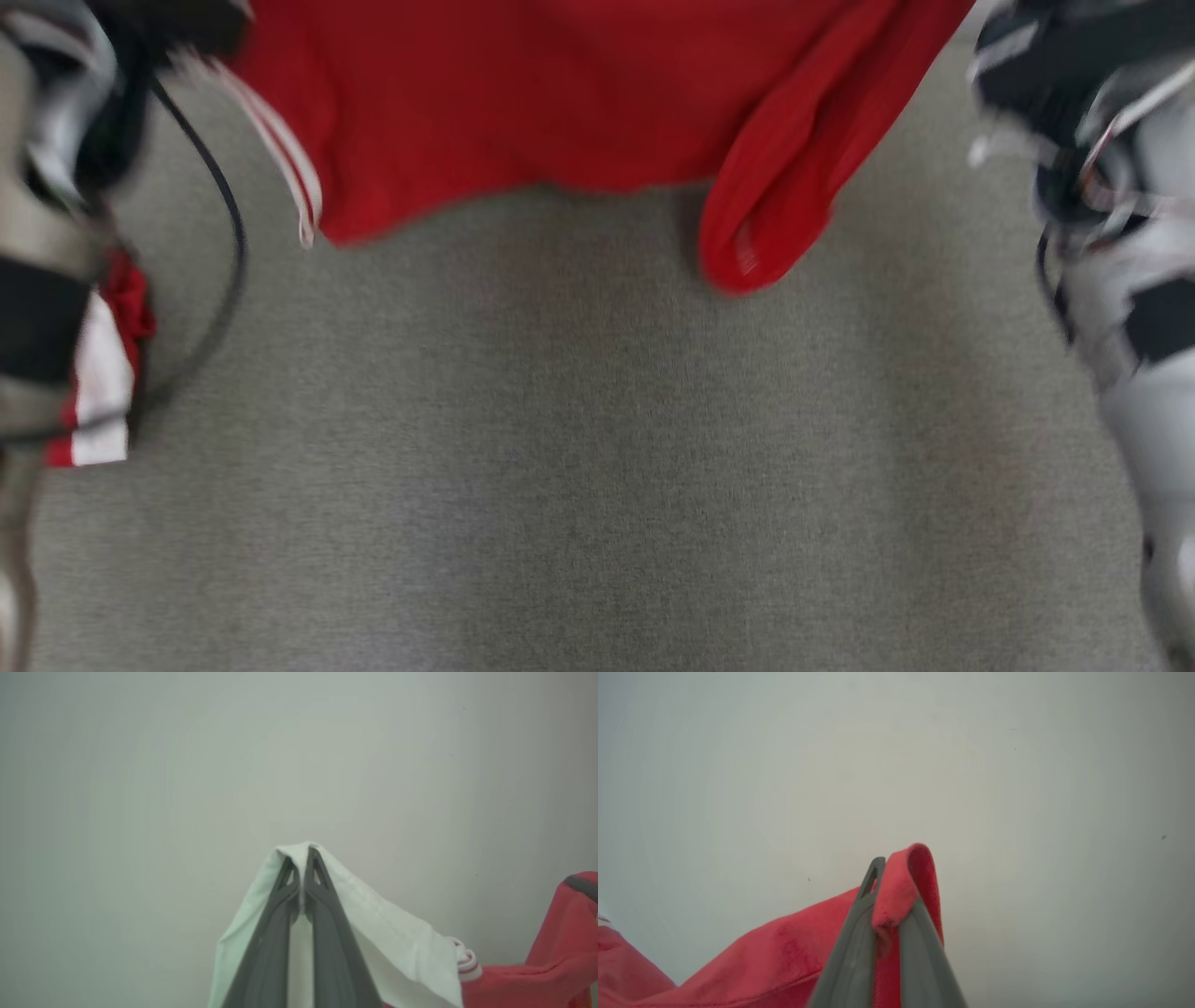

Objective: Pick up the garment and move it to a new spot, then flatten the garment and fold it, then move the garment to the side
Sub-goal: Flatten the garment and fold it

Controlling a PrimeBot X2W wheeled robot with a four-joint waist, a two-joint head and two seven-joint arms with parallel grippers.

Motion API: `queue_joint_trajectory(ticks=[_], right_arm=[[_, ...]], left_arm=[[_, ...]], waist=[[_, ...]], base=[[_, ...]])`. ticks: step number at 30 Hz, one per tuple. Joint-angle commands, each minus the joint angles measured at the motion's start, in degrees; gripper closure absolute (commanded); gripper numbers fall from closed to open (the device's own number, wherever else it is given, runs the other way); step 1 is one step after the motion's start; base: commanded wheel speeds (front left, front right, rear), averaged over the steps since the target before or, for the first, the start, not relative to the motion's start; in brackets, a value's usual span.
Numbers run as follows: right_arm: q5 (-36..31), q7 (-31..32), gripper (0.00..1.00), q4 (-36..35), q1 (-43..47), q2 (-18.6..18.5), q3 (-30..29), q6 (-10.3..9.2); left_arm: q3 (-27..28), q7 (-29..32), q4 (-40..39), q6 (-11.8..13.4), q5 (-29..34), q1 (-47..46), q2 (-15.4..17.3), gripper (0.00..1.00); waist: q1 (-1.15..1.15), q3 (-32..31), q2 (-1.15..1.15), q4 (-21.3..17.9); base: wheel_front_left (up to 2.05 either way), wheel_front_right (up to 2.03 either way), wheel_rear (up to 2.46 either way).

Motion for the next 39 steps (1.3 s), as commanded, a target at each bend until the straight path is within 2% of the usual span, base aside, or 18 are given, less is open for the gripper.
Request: queue_joint_trajectory(ticks=[1,6,10,18,25,30,36,39], right_arm=[[0.4,0.35,1.0,0.88,-3.33,-0.21,-0.35,-0.13],[1.76,1.97,1.0,7.03,-21.46,0.4,-1.95,-0.13],[0.78,1.56,1.0,12.48,-33.03,1.0,-2.62,-0.13],[-3.07,-0.15,1.0,22.36,-47.3,1.5,-1.34,-0.13],[-4.43,-1.54,1.0,28.82,-52.64,1.52,0.34,-0.13],[-4.85,-2.46,1.0,31.5,-53.6,1.94,2.49,-0.13],[-3.44,-3.3,1.0,31.94,-52.5,2.58,4.27,-0.13],[-2.07,-4.4,1.0,30.55,-48.91,2.86,5.78,-0.13]], left_arm=[[-0.12,0.74,1.23,0.13,0.18,-3.77,0.31,1.0],[0.94,0.44,9.75,0.13,0.84,-22.75,-0.17,1.0],[0.24,-0.91,15.98,0.13,2.1,-34.58,-0.25,1.0],[-2.58,-2.69,25.77,0.13,2.78,-47.86,-0.84,1.0],[-4.85,-4.98,31.26,0.13,1.0,-53.04,-1.77,1.0],[-7.35,-6.21,33.13,0.13,-0.76,-52.49,-2.19,1.0],[-8.67,-8.19,32.46,0.12,-4.06,-50.46,-2.14,1.0],[-11.82,-9.1,29.29,0.12,-4.94,-45.8,-1.43,1.0]], waist=[[-0.02,10.71,-0.01,-2.76],[-0.02,17.19,-0.01,-3.83],[-0.02,19.59,-0.01,-4.24],[-0.02,21.44,-0.01,-4.34],[-0.02,22.84,-0.01,-3.79],[-0.02,23.6,-0.01,-3.15],[-0.02,24.74,-0.01,-2.84],[-0.02,24.0,-0.01,-2.62]], base=[[0.0,0.0,0.0],[0.0,0.0,0.0],[0.0,0.0,0.0],[0.0,0.0,0.0],[0.0,0.0,0.0],[0.0,0.0,0.0],[0.0,0.0,0.0],[0.0,0.0,0.0]])
